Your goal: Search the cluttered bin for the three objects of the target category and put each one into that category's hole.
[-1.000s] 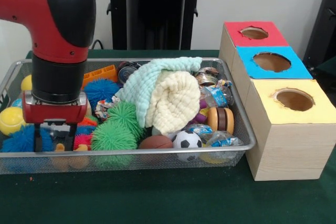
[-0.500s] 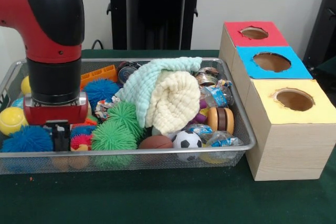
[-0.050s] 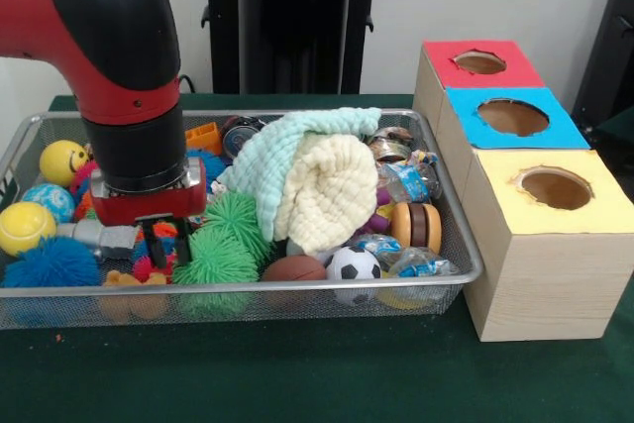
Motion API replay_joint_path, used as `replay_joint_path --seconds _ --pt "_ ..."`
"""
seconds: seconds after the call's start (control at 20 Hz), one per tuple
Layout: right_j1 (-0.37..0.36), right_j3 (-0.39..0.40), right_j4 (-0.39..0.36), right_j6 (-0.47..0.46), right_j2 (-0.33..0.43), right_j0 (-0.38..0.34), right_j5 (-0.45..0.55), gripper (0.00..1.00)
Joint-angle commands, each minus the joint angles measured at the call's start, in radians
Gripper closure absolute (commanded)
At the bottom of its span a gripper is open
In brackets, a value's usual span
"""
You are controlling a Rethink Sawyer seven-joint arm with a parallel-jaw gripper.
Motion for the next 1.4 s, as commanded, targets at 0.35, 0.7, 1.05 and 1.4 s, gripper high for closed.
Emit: replay_joint_path --seconds 0.35,0.7,1.05,1.4 --pt "-0.042 -0.036 -0.138 -0.027 -0.019 0.071 -0.049 0.00" --pt "-0.100 -0.042 -0.184 -0.031 0.003 0.066 -0.083 0.00" --pt "-0.094 -0.044 -0.194 0.012 0.007 0.072 -0.082 0.00" --pt "0.037 0.059 0.001 0.087 0.081 -0.003 0.091 0.00"
